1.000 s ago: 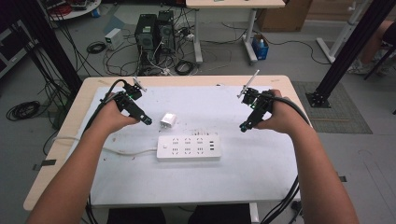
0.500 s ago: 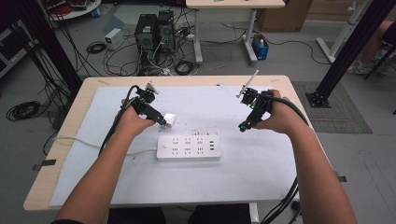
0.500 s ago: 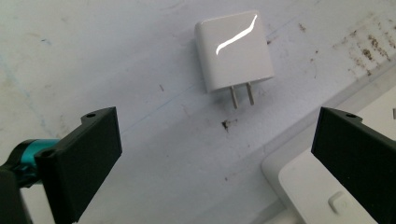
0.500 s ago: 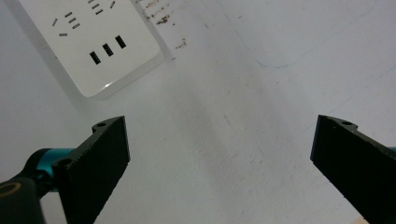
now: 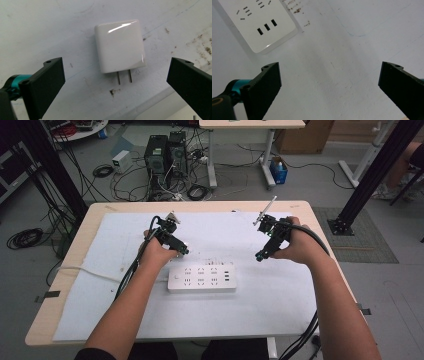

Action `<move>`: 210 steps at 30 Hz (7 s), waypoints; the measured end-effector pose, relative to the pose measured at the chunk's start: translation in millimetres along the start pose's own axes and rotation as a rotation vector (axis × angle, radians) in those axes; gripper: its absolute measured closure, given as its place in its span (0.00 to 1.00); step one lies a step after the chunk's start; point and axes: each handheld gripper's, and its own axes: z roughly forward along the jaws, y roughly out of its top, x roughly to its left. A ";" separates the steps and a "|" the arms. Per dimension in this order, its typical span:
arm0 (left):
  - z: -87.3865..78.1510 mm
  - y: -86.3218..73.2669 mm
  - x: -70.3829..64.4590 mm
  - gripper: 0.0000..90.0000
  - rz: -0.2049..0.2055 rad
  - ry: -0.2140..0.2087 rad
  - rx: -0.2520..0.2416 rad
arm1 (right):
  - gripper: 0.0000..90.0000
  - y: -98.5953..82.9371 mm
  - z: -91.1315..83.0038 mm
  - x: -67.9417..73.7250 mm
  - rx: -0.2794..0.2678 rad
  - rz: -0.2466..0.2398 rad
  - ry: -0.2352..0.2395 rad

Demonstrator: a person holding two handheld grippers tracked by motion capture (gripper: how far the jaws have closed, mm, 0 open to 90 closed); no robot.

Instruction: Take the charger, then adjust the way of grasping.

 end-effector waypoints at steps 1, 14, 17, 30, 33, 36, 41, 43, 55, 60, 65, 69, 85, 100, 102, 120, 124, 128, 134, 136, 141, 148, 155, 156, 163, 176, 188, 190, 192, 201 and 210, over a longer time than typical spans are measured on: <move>2.2 0.4 -1.3 0.02 -0.003 0.005 0.000 | 0.04 -0.2 -0.1 -0.3 0.000 0.004 0.000; 22.2 5.3 -3.4 0.03 -0.030 0.048 0.002 | 0.04 -2.2 0.5 -1.7 0.014 0.009 -0.008; 23.2 6.0 -4.2 0.08 -0.026 0.053 -0.005 | 0.04 -2.7 -0.3 -1.8 0.009 0.015 -0.011; 24.9 8.1 -9.2 0.25 0.007 0.084 -0.012 | 0.04 -2.1 0.7 -2.4 0.007 0.020 -0.015; 24.5 8.6 -10.5 0.27 0.009 0.086 -0.010 | 0.04 -2.6 1.5 -2.9 0.004 0.021 -0.015; 24.5 8.8 -11.5 0.30 0.010 0.088 -0.007 | 0.04 -3.1 2.4 -3.8 0.002 0.017 -0.014; 28.0 9.0 -13.2 0.35 0.016 0.091 0.005 | 0.04 -3.4 2.5 -3.7 0.002 0.022 -0.016; 29.0 9.0 -13.8 0.36 0.017 0.089 0.010 | 0.04 -3.7 3.1 -3.7 0.004 0.023 -0.017; 23.4 9.1 -17.1 0.47 0.047 0.091 0.017 | 0.04 -3.8 3.3 -3.8 0.000 0.022 -0.020; 14.3 9.4 -17.7 0.47 0.075 0.086 0.015 | 0.04 -2.8 3.3 -3.4 -0.003 0.021 -0.019; -1.8 10.4 -17.7 0.47 0.109 0.073 -0.003 | 0.04 -1.2 3.0 -2.3 -0.006 0.020 -0.019; -17.3 10.9 -16.0 0.47 0.147 0.037 -0.022 | 0.04 0.5 2.7 -1.0 -0.010 0.020 -0.018; -74.4 5.0 -12.7 0.47 0.399 -0.040 -0.045 | 0.04 5.1 1.1 6.0 -0.028 0.000 -0.019; -120.3 -12.5 7.0 0.47 0.497 -0.105 -0.110 | 0.04 5.2 -5.1 15.5 -0.064 -0.003 -0.015; -123.9 -14.9 11.5 0.47 0.501 -0.102 -0.117 | 0.04 6.1 -4.4 16.6 -0.061 0.000 -0.015; -127.0 -15.5 14.9 0.47 0.585 -0.100 -0.118 | 0.04 6.0 -8.4 8.7 -0.065 0.008 -0.021; -123.7 -12.2 14.5 0.47 0.598 -0.103 -0.120 | 0.04 5.8 -8.4 7.2 -0.067 0.018 -0.021; -120.1 -10.4 15.5 0.47 0.601 -0.104 -0.117 | 0.04 7.8 -7.0 5.0 -0.074 0.028 -0.014; -117.2 -7.6 12.9 0.47 0.616 -0.114 -0.135 | 0.04 10.9 -6.8 2.0 -0.103 0.060 -0.015; -115.7 -6.9 11.3 0.47 0.622 -0.115 -0.136 | 0.04 12.8 -7.3 2.6 -0.118 0.069 -0.009; -113.7 -6.5 10.6 0.47 0.626 -0.115 -0.130 | 0.04 15.0 -7.7 4.4 -0.135 0.068 -0.009; -114.2 -6.1 5.5 0.47 0.653 -0.124 -0.163 | 0.04 22.1 -6.2 5.2 -0.180 0.108 0.019; -114.3 -5.5 -1.9 0.47 0.675 -0.117 -0.200 | 0.04 30.0 -11.1 4.0 -0.277 0.183 0.066; -114.5 -5.5 -3.1 0.47 0.681 -0.115 -0.202 | 0.04 30.9 -11.5 4.3 -0.286 0.195 0.065; -110.8 -5.8 -18.1 0.47 0.719 -0.122 -0.239 | 0.04 34.9 -8.7 6.4 -0.325 0.237 0.117; -95.4 -13.7 -37.3 0.47 0.770 -0.160 -0.267 | 0.04 49.2 14.9 16.5 -0.421 0.358 0.339; -90.6 -16.0 -51.3 0.47 0.818 -0.187 -0.314 | 0.05 58.3 41.7 22.8 -0.436 0.435 0.463; -90.2 -15.8 -52.0 0.47 0.829 -0.190 -0.314 | 0.05 59.0 43.0 22.9 -0.445 0.441 0.478; -88.0 -17.2 -55.3 0.47 0.835 -0.190 -0.324 | 0.05 60.7 45.3 23.4 -0.453 0.458 0.498; -85.3 -19.4 -60.7 0.47 0.854 -0.189 -0.356 | 0.05 70.7 54.7 28.0 -0.487 0.498 0.580; -83.7 -21.2 -66.8 0.47 0.879 -0.178 -0.375 | 0.07 76.6 65.4 31.8 -0.476 0.521 0.622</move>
